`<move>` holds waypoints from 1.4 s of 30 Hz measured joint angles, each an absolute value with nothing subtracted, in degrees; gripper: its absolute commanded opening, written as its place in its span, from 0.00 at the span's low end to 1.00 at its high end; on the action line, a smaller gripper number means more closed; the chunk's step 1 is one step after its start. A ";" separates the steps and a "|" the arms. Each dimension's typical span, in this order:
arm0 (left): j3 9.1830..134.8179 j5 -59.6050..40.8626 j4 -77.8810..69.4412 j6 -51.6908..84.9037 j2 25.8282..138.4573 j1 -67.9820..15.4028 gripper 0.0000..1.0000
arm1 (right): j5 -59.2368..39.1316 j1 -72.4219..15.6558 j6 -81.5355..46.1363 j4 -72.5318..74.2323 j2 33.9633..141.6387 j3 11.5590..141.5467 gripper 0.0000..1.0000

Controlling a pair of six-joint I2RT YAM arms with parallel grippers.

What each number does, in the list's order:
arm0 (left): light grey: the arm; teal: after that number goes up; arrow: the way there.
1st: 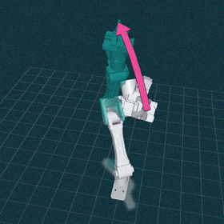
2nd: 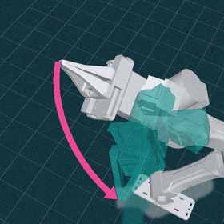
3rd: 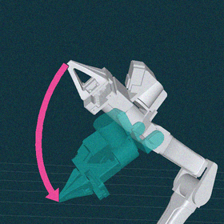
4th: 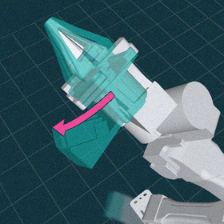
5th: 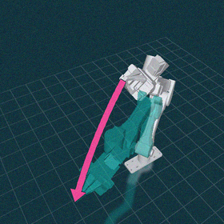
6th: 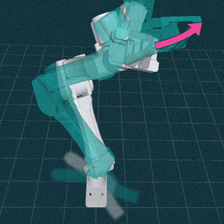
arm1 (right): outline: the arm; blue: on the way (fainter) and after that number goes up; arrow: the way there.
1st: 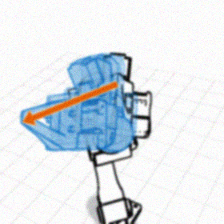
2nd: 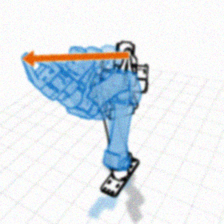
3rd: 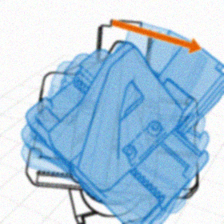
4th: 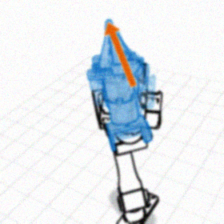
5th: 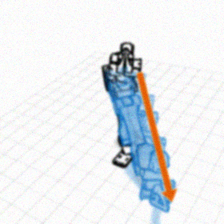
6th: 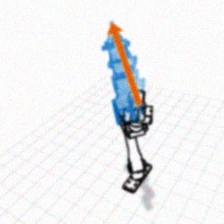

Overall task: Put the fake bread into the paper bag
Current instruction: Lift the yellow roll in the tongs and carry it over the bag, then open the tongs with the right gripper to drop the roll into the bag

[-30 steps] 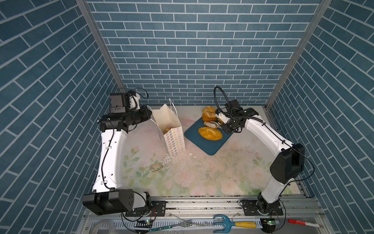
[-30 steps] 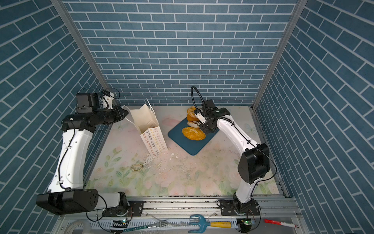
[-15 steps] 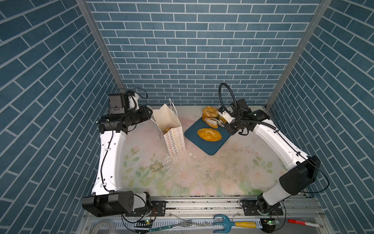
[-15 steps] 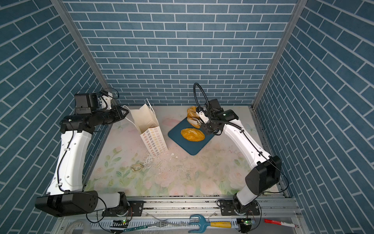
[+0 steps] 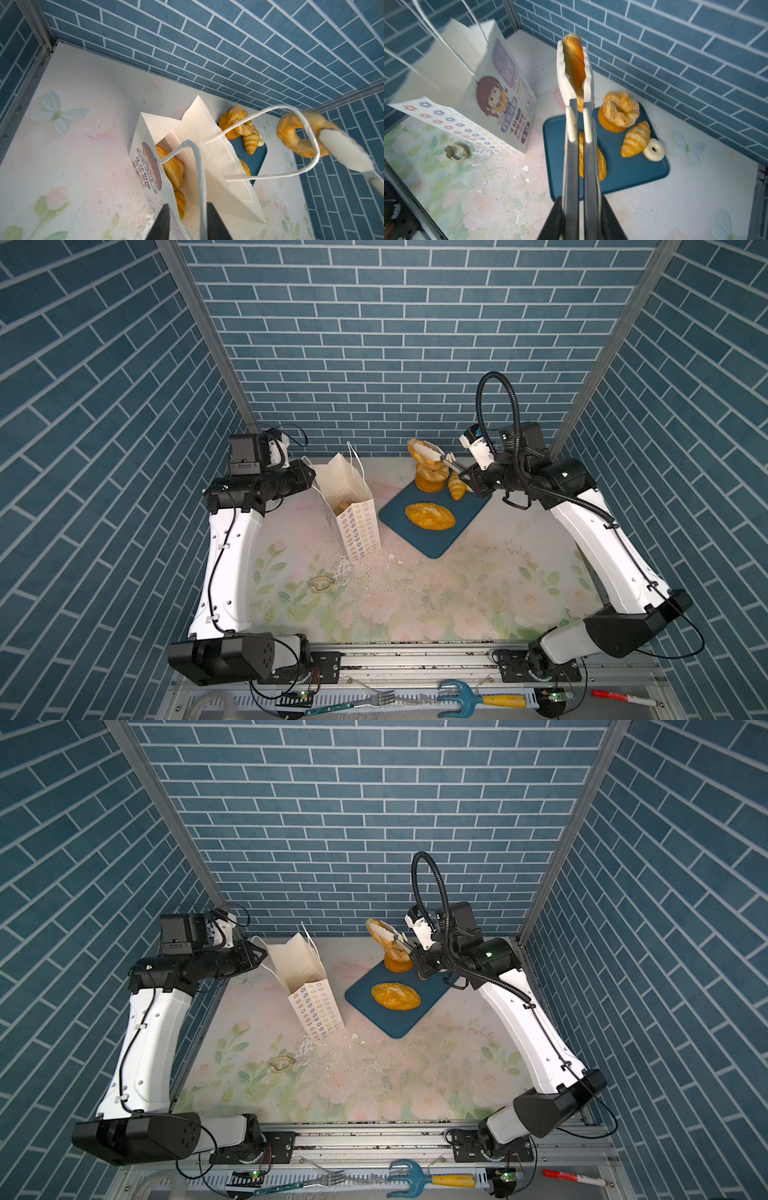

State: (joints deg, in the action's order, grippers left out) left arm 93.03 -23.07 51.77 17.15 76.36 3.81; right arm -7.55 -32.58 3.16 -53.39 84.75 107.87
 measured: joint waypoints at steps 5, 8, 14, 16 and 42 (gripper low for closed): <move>92.86 -22.96 51.55 17.17 76.38 3.44 0.11 | -8.88 -36.86 1.39 -52.99 84.12 116.86 0.13; 92.71 -22.96 51.35 17.32 76.38 3.38 0.06 | -10.02 -40.38 0.84 -52.66 84.42 121.89 0.13; 91.66 -22.94 50.35 17.61 76.18 3.18 0.01 | -12.67 -47.62 -0.23 -51.75 87.02 128.01 0.13; 91.46 -22.96 50.13 17.72 76.07 3.05 0.00 | -13.28 -49.60 -0.34 -51.62 88.18 128.42 0.13; 90.06 -22.98 49.01 18.90 74.19 2.79 0.00 | -6.76 -55.46 -10.85 -36.71 92.90 103.48 0.39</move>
State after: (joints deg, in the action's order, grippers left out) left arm 90.06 -22.98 49.01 18.90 74.19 2.79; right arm -6.76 -55.46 -10.85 -36.71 92.90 103.48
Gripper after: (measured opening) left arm 0.048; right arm 0.383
